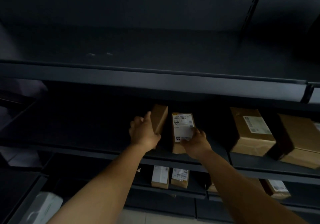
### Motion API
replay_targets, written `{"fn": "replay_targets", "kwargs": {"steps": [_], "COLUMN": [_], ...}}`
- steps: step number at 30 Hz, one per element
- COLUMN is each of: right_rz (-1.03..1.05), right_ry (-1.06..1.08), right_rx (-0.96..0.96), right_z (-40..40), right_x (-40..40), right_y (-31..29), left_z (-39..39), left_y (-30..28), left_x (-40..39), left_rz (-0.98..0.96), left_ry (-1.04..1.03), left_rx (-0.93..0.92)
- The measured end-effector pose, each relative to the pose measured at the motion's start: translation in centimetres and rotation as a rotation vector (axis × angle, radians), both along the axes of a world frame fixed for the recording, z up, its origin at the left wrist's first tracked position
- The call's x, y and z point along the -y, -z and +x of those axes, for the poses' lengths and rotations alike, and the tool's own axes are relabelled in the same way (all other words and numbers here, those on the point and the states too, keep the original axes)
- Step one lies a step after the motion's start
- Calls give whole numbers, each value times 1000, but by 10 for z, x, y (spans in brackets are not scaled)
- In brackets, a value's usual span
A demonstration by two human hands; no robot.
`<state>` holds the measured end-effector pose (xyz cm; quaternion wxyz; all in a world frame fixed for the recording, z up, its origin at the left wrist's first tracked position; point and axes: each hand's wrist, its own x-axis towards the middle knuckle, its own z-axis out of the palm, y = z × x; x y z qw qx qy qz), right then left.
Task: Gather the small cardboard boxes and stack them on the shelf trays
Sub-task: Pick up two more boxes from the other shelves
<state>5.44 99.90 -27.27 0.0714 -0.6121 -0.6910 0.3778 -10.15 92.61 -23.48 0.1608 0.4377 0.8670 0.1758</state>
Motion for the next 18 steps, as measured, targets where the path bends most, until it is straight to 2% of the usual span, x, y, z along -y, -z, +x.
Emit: {"fn": "replay_targets", "kwargs": {"steps": [1,3,8,13,18], "right_rz": [16,32,0,-1,1], "right_ry": [-7,-18,-7,24,31], "right_rx": [8,10,-45,-37,-6], "right_z": [-2,-5,-6,0,5], "right_x": [0,1,1,-3,-8], "right_y": [0,-1,2,4,4], "left_z": [1,6,20,39,24], "left_y": [1,4,19,18,15], "left_x": [1,3,3,-1,-11], "left_rz": [-36,-93,-116,-58,-15], "left_ry": [57,130,236,275,232], "left_rx": [-120,-229,-210,-365,-689]}}
